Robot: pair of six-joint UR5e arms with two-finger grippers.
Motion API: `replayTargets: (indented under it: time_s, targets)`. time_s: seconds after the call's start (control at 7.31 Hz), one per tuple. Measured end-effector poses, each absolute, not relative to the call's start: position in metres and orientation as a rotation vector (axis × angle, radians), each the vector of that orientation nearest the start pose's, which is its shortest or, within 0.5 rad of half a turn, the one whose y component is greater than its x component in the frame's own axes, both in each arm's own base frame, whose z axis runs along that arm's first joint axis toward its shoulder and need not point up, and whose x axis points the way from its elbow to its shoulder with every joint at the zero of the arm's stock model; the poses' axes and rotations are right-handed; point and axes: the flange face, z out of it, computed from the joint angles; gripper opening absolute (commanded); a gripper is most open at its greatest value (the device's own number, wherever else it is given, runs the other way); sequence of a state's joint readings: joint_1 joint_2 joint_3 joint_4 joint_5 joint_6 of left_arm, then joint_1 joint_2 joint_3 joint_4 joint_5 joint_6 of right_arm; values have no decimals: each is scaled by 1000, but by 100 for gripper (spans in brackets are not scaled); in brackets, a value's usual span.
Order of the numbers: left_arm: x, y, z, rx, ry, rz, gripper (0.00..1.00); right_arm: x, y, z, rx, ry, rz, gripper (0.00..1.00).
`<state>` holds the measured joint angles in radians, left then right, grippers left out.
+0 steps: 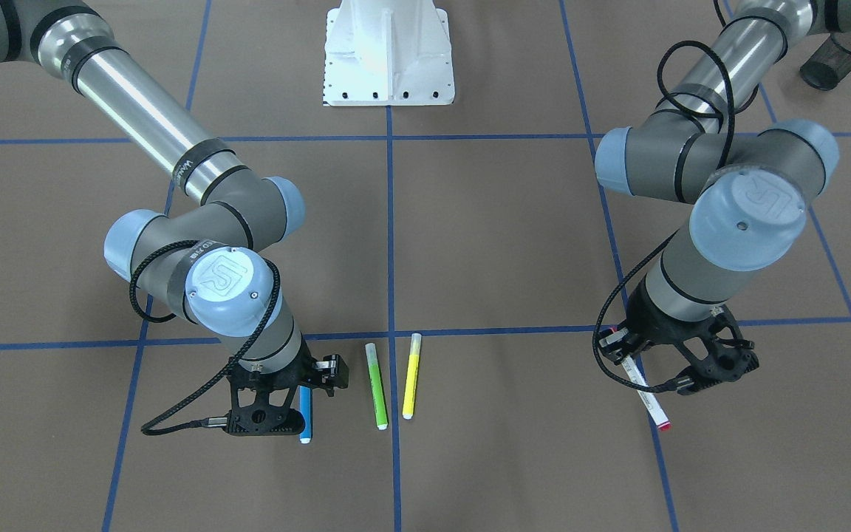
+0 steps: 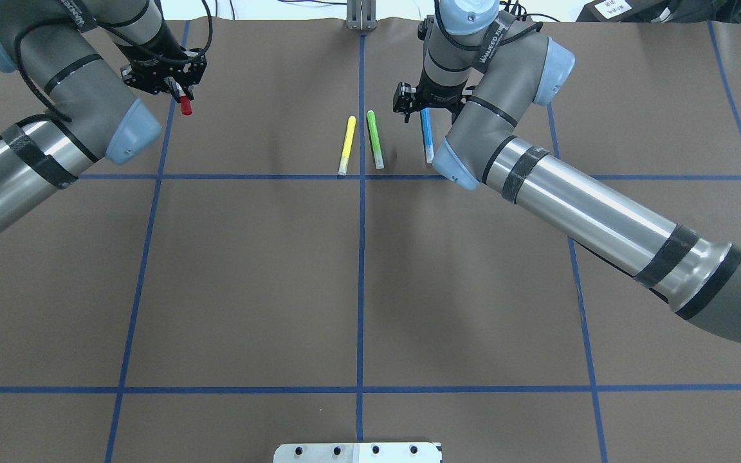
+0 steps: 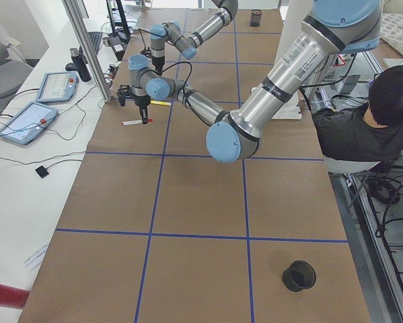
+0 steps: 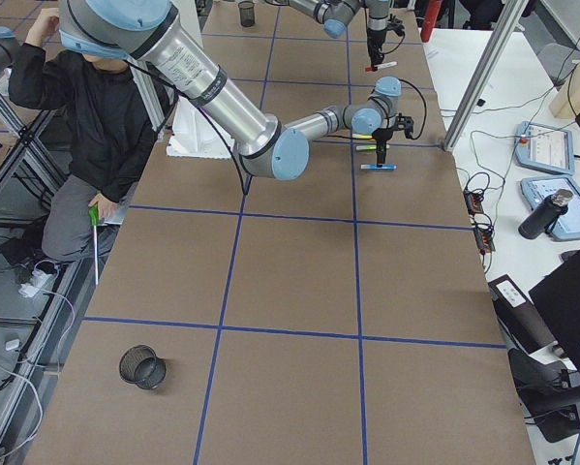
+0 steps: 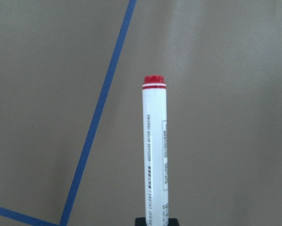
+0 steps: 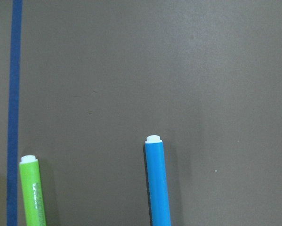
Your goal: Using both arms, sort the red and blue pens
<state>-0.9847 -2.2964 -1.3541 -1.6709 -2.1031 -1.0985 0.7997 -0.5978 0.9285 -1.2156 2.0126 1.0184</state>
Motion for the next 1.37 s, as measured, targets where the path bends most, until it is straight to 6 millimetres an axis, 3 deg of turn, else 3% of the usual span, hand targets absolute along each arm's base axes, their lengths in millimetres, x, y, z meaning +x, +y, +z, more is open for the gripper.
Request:
replayTargets:
  time_s: [0.82,1.09,1.37]
  targets:
    - [347,-672,299,18,796,-320,0,-549,-666,303,63,-762,61,74]
    - [346,-671,298,20,799,-319,0,-550,-665,305,62,-760,60,62]
    - [346,-671,299,20,798,-319,0,-550,-665,305,61,-760,59,39]
